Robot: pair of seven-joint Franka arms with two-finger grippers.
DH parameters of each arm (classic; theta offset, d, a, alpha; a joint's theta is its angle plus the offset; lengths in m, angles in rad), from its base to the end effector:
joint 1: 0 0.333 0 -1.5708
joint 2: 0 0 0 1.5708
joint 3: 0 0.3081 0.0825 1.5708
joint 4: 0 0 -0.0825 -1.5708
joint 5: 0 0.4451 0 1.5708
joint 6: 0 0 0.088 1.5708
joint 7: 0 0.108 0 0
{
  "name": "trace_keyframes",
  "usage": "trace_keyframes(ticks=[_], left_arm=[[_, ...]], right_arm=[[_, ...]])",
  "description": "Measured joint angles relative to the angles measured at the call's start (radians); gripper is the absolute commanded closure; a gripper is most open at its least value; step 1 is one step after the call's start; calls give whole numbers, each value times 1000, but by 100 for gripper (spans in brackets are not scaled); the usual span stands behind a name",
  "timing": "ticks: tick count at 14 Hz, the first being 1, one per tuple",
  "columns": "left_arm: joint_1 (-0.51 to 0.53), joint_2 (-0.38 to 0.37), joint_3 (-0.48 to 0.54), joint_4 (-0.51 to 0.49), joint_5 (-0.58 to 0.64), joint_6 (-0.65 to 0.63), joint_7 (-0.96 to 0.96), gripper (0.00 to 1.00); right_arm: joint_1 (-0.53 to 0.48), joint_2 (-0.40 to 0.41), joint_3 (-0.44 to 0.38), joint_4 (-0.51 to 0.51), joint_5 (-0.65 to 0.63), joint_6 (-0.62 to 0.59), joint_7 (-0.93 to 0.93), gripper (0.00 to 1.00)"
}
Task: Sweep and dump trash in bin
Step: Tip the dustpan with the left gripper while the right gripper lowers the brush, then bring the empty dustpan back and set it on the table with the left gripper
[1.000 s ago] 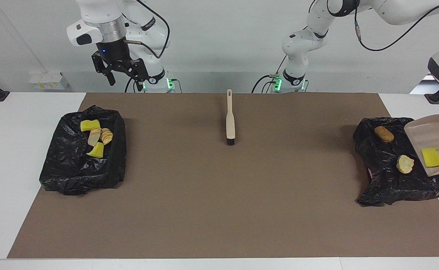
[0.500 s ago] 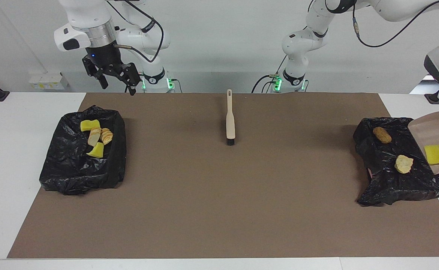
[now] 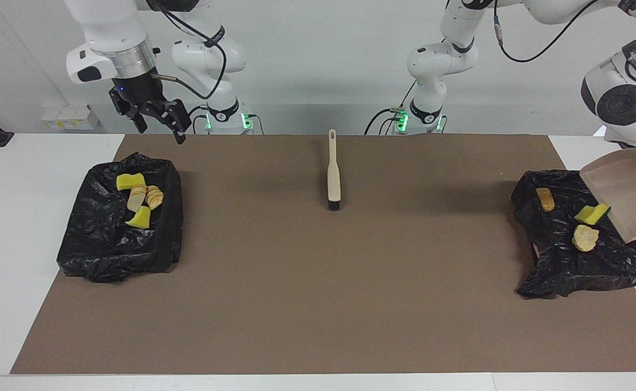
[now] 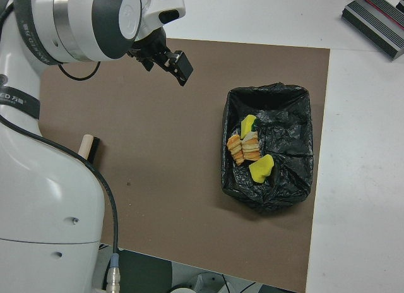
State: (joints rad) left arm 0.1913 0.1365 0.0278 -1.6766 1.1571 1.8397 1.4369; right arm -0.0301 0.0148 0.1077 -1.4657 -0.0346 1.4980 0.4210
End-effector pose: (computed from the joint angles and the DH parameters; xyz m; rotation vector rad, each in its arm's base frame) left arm 0.6459 0.2186 0.5419 -1.5589 1.5204 0.9852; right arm 0.6112 0.0430 0.6558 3.0673 -0.5364 0.0392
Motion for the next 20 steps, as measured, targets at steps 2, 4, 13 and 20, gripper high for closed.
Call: trace_keyframes(ticks=[2,4,13,20], left_arm=[[0,-21,-1,3,-10,-8,4,100],[-1,-39,-2,11,-73,-40,4,100],[-35,-56,-38,35,-474,-248,-266,100],[-188,-76,-44,20,-814,-346,-799,100]], right_arm=[[0,-5,0,-10,0,11,0,0],[0,-8,1,-13,0,12,0,0],[2,-9,6,-15,0,12,-93,0],[0,-9,5,-15,0,13,-93,0]])
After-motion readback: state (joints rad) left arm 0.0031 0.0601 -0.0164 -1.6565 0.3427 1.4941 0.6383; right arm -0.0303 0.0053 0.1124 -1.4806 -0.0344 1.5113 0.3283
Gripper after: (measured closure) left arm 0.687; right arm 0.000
